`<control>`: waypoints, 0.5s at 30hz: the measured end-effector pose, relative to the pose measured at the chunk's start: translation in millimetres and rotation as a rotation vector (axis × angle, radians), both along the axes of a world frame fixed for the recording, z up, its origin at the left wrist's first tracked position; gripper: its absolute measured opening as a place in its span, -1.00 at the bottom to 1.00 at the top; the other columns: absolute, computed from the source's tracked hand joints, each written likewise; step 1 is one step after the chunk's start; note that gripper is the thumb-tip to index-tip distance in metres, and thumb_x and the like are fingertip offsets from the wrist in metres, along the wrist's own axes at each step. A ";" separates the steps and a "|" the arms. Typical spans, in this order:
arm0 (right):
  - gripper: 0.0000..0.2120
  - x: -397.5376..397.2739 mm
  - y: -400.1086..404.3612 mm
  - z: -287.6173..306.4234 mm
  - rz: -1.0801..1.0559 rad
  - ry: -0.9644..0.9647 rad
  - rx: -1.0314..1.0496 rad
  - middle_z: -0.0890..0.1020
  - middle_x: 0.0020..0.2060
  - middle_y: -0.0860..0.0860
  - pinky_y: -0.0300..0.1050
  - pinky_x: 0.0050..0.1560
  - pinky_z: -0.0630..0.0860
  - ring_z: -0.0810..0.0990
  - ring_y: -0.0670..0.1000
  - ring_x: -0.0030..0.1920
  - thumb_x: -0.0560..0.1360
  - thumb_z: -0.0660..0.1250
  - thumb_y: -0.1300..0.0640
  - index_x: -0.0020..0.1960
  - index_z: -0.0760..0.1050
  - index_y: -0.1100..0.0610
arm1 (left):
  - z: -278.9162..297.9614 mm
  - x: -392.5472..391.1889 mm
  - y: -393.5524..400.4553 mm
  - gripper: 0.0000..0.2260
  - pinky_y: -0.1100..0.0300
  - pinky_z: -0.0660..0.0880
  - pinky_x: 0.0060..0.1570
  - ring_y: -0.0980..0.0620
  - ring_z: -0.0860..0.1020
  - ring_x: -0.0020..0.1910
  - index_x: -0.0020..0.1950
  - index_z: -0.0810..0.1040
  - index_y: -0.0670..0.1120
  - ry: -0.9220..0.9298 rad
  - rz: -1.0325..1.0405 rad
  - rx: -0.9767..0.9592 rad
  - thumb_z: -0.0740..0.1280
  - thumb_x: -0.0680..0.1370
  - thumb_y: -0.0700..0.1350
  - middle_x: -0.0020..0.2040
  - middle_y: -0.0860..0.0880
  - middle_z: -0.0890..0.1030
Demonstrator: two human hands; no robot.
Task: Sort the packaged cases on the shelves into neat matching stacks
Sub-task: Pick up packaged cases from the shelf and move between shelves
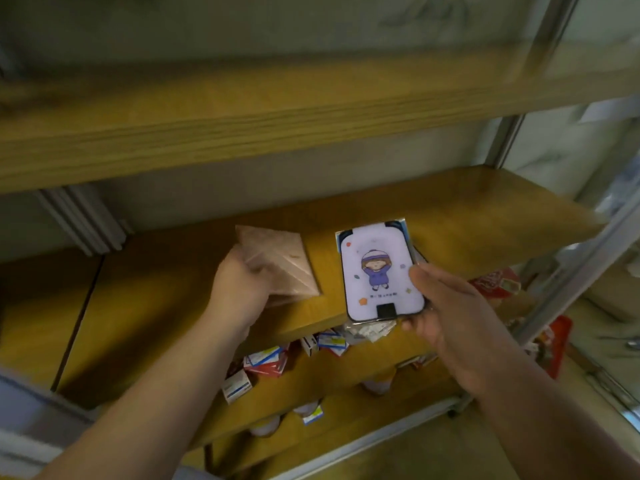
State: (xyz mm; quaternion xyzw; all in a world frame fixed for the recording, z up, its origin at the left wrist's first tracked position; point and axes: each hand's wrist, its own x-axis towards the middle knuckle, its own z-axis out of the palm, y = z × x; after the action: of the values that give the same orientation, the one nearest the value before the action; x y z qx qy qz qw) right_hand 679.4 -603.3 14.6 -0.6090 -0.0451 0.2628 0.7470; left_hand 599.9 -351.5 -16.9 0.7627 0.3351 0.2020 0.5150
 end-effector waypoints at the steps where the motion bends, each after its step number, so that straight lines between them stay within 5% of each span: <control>1: -0.72 8.1 0.1 -2.6 0.008 0.000 -0.004 0.67 0.09 0.24 -0.11 -0.37 0.47 0.61 0.16 -0.07 0.60 0.28 0.14 0.27 0.51 0.18 | -4.1 4.2 2.1 -0.69 -0.07 0.52 0.22 -0.09 0.57 0.18 0.33 0.53 -0.03 0.068 0.001 0.133 0.37 0.58 -0.17 0.17 -0.02 0.62; 4: -0.72 30.0 -2.6 -11.0 0.072 -0.006 -0.019 0.71 0.04 0.16 -0.11 -0.35 0.50 0.65 0.14 -0.03 0.61 0.28 0.10 0.30 0.51 0.11 | -10.9 9.0 -2.1 -0.68 -0.02 0.34 0.31 -0.18 0.40 0.40 0.36 0.54 -0.05 0.248 0.034 0.398 0.31 0.60 -0.16 0.29 -0.12 0.57; 8: -0.70 56.4 -6.7 -18.2 0.155 0.003 -0.034 0.73 -0.01 0.10 -0.11 -0.33 0.55 0.71 0.12 -0.03 0.59 0.31 0.06 0.32 0.49 0.05 | -8.1 10.4 -19.2 -0.62 -0.11 0.32 0.35 -0.29 0.37 0.40 0.41 0.51 -0.13 0.405 0.102 0.582 0.35 0.58 -0.16 0.46 -0.21 0.44; 15: -0.79 113.2 -12.3 -25.8 0.179 -0.198 -0.155 0.75 -0.11 -0.10 -0.16 -0.34 0.58 0.73 0.01 -0.21 0.62 0.28 0.03 0.25 0.47 -0.07 | 4.5 20.3 -80.2 -0.58 -0.08 0.41 0.29 -0.24 0.36 0.40 0.39 0.48 -0.16 0.256 0.068 0.655 0.35 0.52 -0.24 0.43 -0.18 0.42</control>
State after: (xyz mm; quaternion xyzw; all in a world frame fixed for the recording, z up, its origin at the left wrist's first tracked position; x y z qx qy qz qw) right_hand 792.5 -615.7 -11.2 -0.6812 -0.1522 0.2699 0.6633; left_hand 620.2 -431.7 -12.4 0.8948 0.3399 0.2184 0.1899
